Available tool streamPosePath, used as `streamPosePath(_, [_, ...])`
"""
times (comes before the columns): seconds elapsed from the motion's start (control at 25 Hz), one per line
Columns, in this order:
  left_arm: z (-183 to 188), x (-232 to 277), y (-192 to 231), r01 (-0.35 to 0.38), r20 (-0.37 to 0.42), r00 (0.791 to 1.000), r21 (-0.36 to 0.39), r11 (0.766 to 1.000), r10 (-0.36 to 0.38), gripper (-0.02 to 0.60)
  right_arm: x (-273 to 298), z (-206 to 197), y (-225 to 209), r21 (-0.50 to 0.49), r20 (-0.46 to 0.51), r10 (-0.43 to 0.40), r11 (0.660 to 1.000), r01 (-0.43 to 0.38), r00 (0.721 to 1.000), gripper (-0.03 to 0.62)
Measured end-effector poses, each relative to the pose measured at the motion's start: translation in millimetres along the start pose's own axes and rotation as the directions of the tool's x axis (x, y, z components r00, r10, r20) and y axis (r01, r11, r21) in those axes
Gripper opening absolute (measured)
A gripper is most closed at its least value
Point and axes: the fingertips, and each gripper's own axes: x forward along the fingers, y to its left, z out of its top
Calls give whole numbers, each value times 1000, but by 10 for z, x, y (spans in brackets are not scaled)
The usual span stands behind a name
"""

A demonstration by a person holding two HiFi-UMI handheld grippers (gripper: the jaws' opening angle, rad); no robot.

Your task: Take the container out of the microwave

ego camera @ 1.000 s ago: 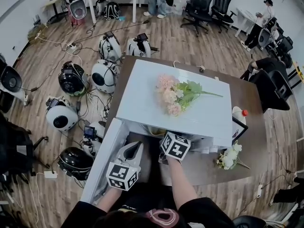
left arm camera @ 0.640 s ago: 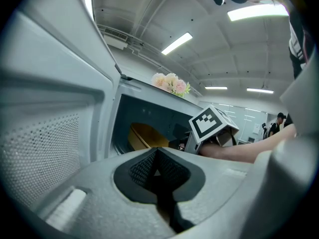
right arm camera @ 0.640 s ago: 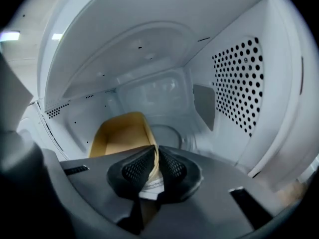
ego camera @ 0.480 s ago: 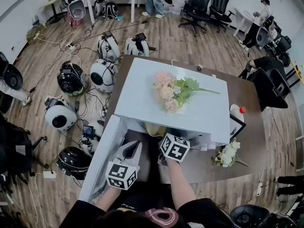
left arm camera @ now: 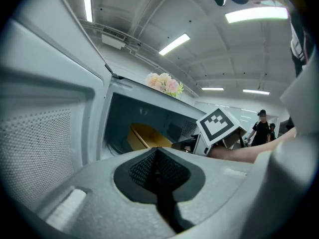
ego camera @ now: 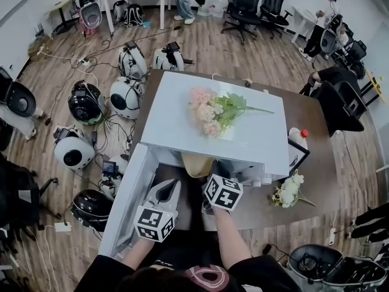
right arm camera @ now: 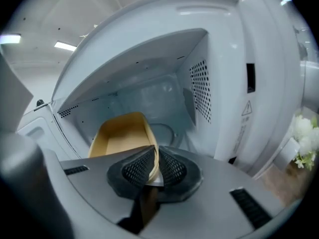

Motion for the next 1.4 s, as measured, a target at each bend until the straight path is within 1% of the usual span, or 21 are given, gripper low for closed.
streamPosePath(0.28, [-41,-48,-53,4,5,1000,-6,1000,-4,9,-208,-83,-58,-15,4,5,1000,-5,1000,35])
streamPosePath(0.52, [-60,-50,-133,32,10,999,0,999,-32,9,-443,-131,-179,-11,18,3,1000,-3,1000,35])
streamPosePath(0.72, [-103,-61,-224,57,2,998,7,998,-57,9,-619,-225,-259,-10,8,-1,1000,1,1000,35])
streamPosePath(0.96, [-143,-126,-363,115,5,993,9,993,-115,9,-876,-327,-334,0,12,-18,1000,18,1000,35])
streamPosePath(1.4, [-269,-258,-499,141,-12,990,20,990,-140,9,-1354,-539,-495,8,26,-61,998,61,998,35])
